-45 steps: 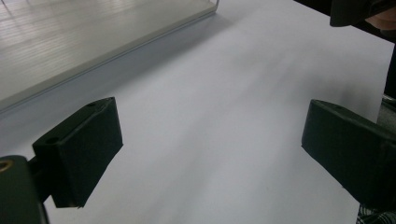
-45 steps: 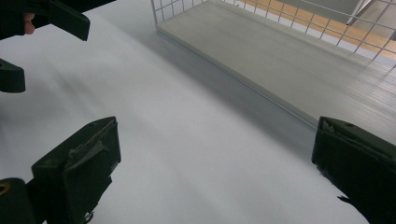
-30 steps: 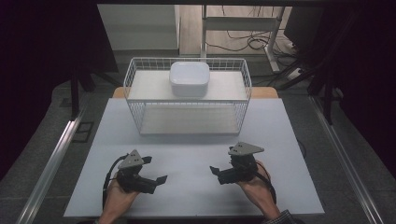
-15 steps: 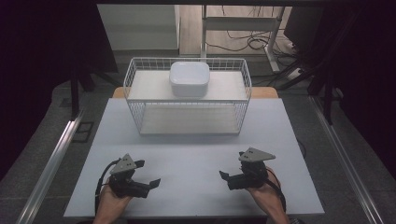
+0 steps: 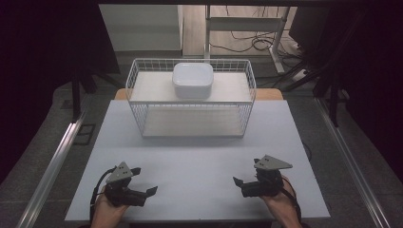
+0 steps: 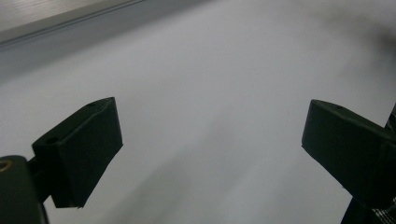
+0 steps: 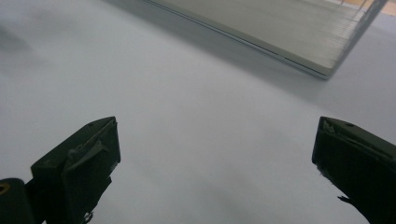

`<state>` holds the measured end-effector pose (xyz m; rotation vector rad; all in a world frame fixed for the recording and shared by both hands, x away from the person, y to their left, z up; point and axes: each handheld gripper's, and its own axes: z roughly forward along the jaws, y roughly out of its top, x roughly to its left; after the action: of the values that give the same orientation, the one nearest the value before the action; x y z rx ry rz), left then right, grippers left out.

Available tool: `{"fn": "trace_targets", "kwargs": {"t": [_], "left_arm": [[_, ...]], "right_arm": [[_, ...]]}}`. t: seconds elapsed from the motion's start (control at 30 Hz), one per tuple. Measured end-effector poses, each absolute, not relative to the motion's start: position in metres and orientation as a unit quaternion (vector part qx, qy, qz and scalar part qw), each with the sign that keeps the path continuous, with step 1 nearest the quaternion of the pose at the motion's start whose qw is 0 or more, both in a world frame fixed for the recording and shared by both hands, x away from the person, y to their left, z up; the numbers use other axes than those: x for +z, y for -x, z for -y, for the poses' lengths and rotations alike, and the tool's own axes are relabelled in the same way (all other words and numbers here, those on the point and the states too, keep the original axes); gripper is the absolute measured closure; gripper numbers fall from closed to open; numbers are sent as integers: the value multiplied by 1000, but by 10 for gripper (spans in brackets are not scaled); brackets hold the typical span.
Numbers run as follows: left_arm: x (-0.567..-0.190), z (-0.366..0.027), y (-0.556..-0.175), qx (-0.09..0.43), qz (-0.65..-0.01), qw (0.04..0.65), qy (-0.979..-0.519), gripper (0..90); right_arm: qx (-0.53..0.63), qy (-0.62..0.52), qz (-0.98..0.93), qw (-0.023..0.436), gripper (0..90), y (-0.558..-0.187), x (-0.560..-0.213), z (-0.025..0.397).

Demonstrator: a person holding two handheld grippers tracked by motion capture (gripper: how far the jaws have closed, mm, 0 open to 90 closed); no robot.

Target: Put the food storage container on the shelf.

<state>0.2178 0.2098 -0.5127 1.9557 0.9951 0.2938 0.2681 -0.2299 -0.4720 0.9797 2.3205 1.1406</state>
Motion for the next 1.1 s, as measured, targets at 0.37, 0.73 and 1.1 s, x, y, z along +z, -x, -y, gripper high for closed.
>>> {"fn": "trace_targets", "kwargs": {"t": [0.37,0.73,1.1], "left_arm": [[-520,-226,-208,125,-422,439,-783,44],[-530,-242,-200,121,-444,432,-775,33],[-536,-240,-203,117,-456,407,-783,25]], "right_arm": [[391,-365,-820,202,8,-261,-478,250],[371,-383,-820,207,8,-256,-488,265],[337,-395,-831,201,8,-255,-501,274]]}}
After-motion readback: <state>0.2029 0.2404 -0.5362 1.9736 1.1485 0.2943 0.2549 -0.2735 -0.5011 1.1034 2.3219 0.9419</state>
